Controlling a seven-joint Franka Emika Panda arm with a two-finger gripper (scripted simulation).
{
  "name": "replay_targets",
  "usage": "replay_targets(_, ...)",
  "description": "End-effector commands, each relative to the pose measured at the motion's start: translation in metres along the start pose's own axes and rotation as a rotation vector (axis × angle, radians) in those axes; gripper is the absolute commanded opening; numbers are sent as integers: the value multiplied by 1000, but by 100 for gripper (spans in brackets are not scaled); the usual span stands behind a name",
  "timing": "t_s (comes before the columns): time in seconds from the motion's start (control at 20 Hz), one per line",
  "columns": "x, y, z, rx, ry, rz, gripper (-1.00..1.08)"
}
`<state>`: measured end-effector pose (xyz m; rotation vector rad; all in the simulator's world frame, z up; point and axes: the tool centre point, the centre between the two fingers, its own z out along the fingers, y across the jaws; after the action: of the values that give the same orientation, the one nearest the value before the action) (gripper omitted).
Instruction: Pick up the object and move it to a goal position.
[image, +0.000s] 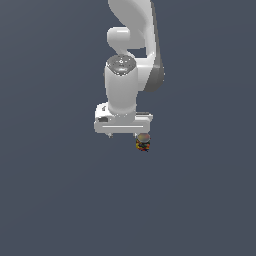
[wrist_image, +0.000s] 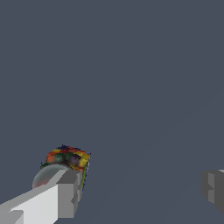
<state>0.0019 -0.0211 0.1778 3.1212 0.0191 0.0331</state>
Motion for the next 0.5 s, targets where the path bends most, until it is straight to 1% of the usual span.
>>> replay_targets(0.0, 0, 0, 0, 0, 0, 0, 100)
replay_targets(0.45, 9, 12, -3, 20, 18, 67, 100)
